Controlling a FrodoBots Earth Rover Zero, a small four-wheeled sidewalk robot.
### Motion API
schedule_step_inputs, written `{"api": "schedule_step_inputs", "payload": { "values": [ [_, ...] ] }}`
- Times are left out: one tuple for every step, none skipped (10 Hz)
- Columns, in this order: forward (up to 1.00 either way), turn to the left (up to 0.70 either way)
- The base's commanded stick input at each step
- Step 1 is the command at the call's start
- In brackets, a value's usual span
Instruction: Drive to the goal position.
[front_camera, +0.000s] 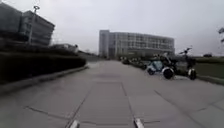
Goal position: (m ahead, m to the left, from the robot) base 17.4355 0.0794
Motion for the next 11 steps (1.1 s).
{"api": "schedule_step_inputs", "payload": {
  "values": [
    [1.0, 0.0],
    [1.0, 0.0],
    [1.0, 0.0],
    [1.0, 0.0],
    [1.0, 0.0],
    [1.0, 0.0],
    [1.0, 0.0],
    [1.0, 0.0],
    [1.0, 0.0],
    [1.0, 0.0],
    [1.0, 0.0]
  ]
}}
